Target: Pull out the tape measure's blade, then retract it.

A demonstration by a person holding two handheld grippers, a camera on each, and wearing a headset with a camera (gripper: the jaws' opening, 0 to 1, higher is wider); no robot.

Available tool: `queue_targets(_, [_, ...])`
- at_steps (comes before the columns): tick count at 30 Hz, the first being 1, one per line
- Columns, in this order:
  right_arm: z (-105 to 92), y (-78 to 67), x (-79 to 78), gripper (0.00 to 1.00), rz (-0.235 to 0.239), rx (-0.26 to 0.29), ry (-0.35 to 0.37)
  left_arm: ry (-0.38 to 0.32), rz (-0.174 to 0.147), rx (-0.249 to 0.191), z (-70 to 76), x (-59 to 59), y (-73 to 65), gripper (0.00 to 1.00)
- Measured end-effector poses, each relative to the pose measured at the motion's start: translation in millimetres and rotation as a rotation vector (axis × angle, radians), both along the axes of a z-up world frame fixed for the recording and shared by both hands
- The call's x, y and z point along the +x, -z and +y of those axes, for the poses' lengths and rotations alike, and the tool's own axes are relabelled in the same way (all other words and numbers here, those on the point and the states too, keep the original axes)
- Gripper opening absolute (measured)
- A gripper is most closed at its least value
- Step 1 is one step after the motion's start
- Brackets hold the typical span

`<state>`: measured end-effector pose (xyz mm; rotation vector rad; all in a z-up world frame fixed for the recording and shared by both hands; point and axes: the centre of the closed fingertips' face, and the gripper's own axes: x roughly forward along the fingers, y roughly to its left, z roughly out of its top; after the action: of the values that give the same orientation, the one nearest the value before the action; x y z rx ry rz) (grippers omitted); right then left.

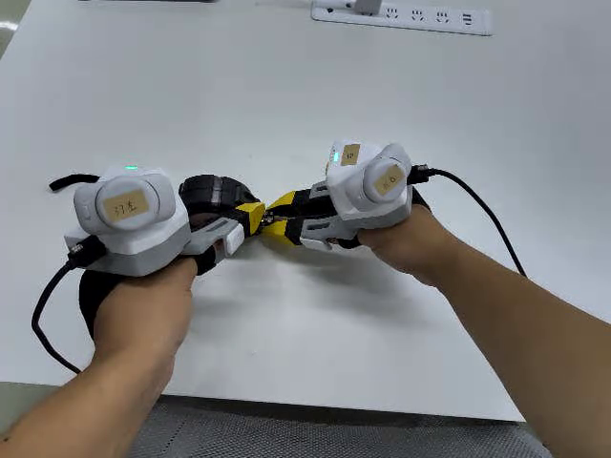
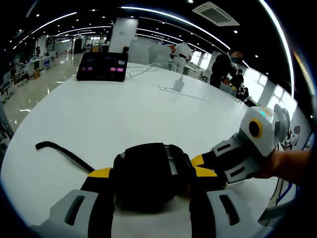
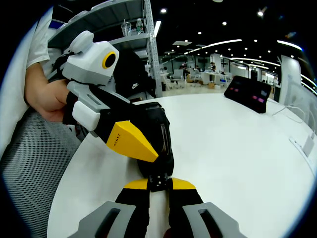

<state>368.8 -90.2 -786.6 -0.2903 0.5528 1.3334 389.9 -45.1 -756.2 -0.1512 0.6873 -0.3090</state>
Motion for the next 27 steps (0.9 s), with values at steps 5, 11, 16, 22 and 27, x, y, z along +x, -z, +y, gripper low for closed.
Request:
queue_targets(5, [0.0,-0.2,-0.6,0.11,0.003,-0.006,0.004,-0.001,-0.009,0.006,-0.2,0.2,-0.3,0.57])
queue_targets(11, [-0.1,0.1,-0.2,0.12,-0.013,-0.018,0.003,-0.001,-0.004,0.002,-0.2,0.5,-0.2,0.58])
queue_targets(16, [-1.1,0.7,1.8,0.15,-0.024,-0.029,0.014,0.0,-0.008,0.01,-0.3,0.9,0.0,0.59])
queue_targets(22, [-1.7,-0.2,2.2,0.18,-0.016,-0.024,0.017,0.005,-0.008,0.013,-0.7,1.7,0.0,0.6])
queue_targets(27, [-1.6,-0.4,1.9,0.18,-0.011,-0.021,0.015,0.004,-0.008,0.014,-0.8,1.8,-0.2,0.6])
